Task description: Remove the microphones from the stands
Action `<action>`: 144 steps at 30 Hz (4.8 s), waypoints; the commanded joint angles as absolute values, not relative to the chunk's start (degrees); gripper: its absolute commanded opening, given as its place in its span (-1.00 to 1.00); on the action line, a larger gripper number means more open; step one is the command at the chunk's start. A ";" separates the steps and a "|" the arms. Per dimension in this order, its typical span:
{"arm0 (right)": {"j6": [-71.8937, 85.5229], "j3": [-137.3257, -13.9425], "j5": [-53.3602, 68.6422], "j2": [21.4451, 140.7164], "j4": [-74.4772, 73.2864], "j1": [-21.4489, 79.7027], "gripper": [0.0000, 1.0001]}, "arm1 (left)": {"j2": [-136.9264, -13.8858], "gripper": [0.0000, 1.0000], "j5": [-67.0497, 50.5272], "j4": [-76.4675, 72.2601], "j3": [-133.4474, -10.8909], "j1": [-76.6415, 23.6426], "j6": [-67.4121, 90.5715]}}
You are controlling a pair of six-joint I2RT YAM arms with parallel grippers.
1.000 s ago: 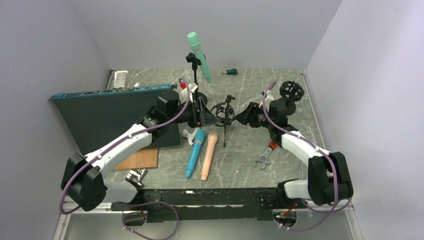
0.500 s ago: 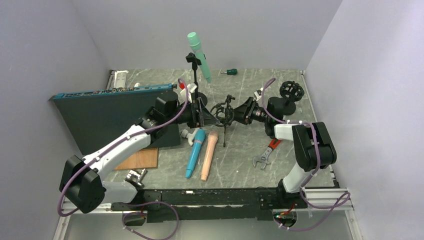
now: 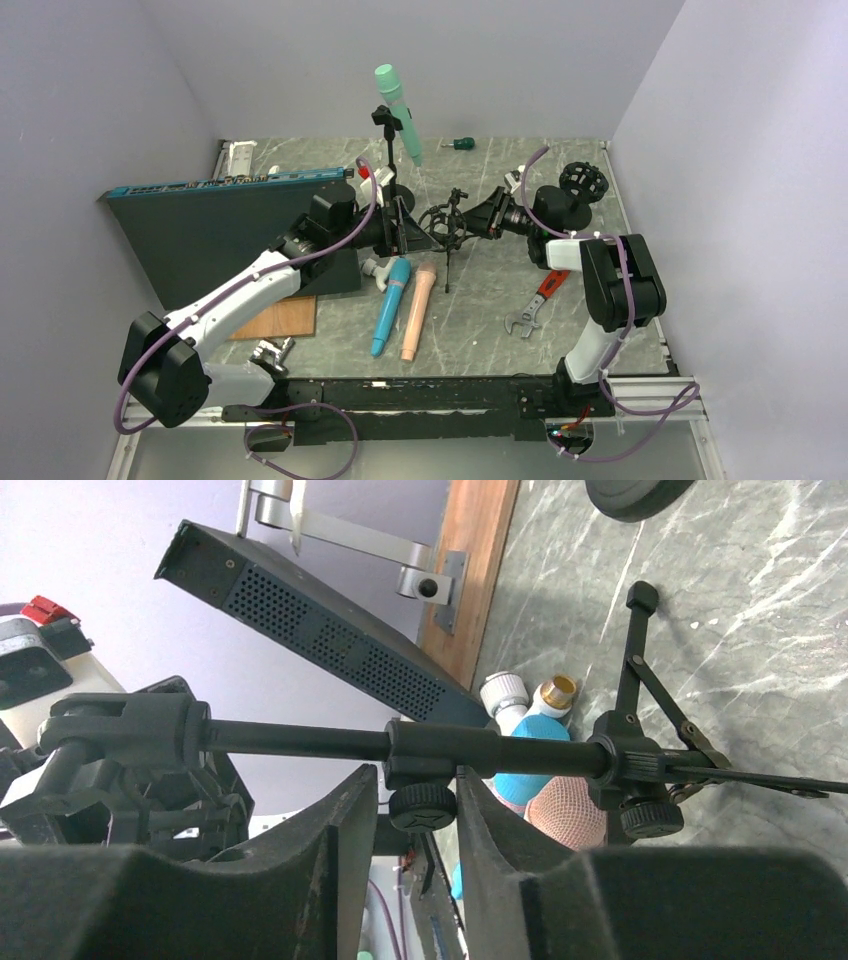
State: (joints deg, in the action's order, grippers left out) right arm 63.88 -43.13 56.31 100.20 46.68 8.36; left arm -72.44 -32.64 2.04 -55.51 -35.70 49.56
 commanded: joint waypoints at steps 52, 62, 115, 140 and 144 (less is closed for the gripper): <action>8.20 -30.39 -25.78 62.45 14.34 43.43 0.07 | -66.84 0.43 -29.30 5.33 -54.98 -35.79 45.32; 23.85 -39.21 -5.15 51.64 -7.14 30.19 0.55 | -64.41 0.47 -28.05 8.12 -55.07 -35.86 43.03; 36.06 -36.90 -4.34 53.63 -6.33 27.29 0.53 | -52.71 0.59 -18.12 23.54 -61.57 -35.86 33.60; 57.27 -23.22 -6.01 86.59 44.02 32.19 0.25 | -47.53 0.61 -16.37 26.00 -59.41 -35.77 33.56; 57.05 -25.86 -4.58 91.88 45.97 26.91 0.11 | -47.46 0.61 -15.91 27.11 -60.09 -35.72 33.23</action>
State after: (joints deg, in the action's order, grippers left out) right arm 56.62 -22.39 -3.92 88.47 37.56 30.96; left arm -48.21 -17.06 26.24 -59.22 -35.73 34.44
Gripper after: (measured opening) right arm 0.571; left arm 0.803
